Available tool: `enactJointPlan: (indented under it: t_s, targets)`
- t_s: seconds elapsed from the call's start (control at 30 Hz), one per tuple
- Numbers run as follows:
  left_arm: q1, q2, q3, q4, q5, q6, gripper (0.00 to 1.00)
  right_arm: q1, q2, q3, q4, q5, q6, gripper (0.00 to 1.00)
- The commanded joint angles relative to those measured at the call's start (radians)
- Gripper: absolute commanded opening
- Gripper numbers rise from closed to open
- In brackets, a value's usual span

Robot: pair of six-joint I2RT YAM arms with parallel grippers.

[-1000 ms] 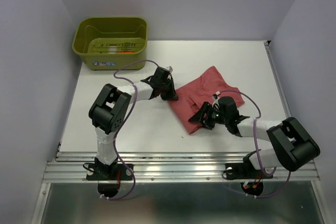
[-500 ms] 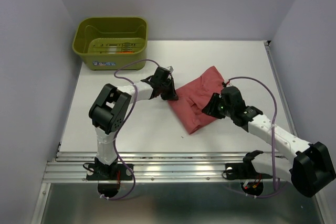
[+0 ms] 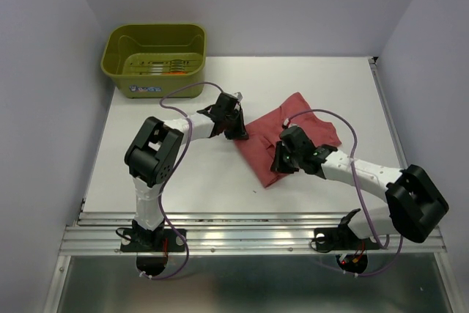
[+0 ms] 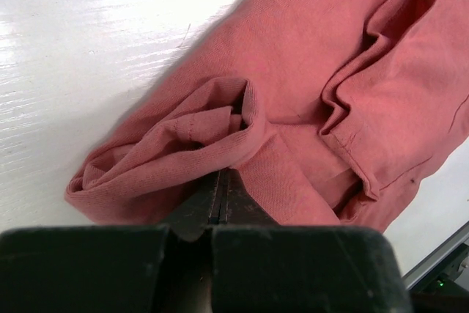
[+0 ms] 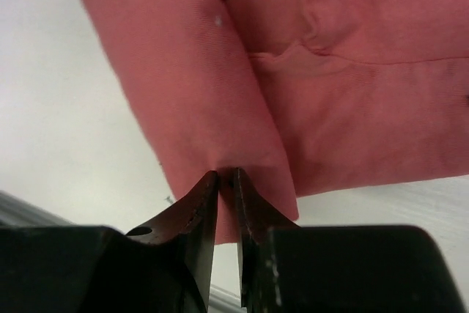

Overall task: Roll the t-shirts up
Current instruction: Roll the T-shirt to the center of the board.

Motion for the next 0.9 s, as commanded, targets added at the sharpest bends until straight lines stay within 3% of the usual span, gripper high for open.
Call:
enactJointPlan:
  t_s: [0.0,0.3,0.57,0.87]
  targets:
    - [-0.001,0.009,0.043,-0.054,-0.046,0.043,0.0,0.001,0.038,-0.025,0.012,0.151,-0.006,0.2]
    - [0.002,-0.041,0.046,-0.077,-0.04,0.055,0.0,0.001,0.063,-0.08,0.029,0.167,-0.012,0.19]
    - [0.003,-0.115,0.08,-0.109,-0.017,0.057,0.0,0.093,-0.069,0.061,-0.092,0.263,-0.032,0.18]
    - [0.004,-0.026,0.158,-0.116,-0.068,0.059,0.0,0.093,0.009,0.081,-0.023,0.246,0.009,0.18]
